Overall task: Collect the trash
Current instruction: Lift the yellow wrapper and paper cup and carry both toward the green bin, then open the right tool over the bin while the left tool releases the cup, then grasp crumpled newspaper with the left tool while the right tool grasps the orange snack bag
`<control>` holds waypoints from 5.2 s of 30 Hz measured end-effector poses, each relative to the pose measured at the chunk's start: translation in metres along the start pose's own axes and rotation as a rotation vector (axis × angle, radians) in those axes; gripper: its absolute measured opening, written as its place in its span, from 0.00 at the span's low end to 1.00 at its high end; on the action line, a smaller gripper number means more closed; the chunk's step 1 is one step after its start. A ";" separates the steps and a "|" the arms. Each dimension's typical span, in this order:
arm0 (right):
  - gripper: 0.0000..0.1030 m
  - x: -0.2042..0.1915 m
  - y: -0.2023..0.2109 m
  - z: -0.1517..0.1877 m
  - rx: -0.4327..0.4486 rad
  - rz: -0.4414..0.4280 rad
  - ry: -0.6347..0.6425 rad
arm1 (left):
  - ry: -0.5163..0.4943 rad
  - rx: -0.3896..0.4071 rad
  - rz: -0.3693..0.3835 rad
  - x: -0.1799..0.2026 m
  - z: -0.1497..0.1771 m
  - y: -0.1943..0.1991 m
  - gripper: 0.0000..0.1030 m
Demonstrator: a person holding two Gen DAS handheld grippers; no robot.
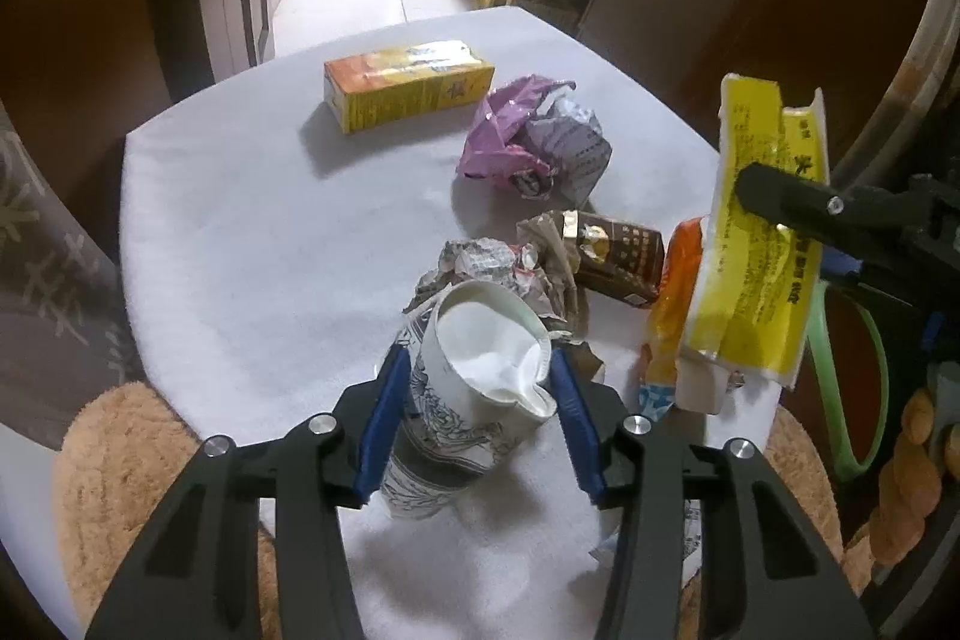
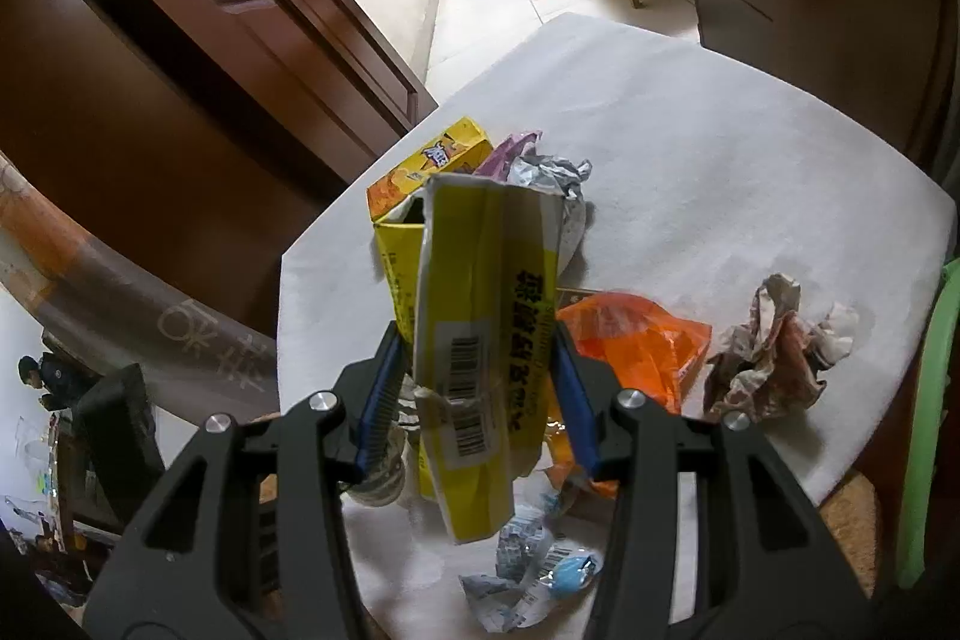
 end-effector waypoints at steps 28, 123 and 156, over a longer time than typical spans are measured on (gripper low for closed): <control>0.46 -0.002 0.020 0.001 0.030 -0.013 0.007 | 0.021 0.216 -0.043 -0.003 -0.032 0.074 0.44; 0.69 0.320 0.250 0.045 0.451 0.187 -0.648 | -0.500 0.003 0.417 0.379 -0.017 -0.021 0.81; 0.71 0.111 0.092 0.011 0.083 0.098 -0.208 | 0.071 -0.119 -0.058 -0.005 -0.014 -0.074 0.48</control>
Point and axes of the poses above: each gripper's, at about its wrist camera, not at the fingertips, and y roughly against the way its jaws point, x to its right, z to its underside, the point moved 9 cm from there along -y, roughly the way its jaws point, and after that the axes turned 5 degrees about z, right-handed, at the moved point
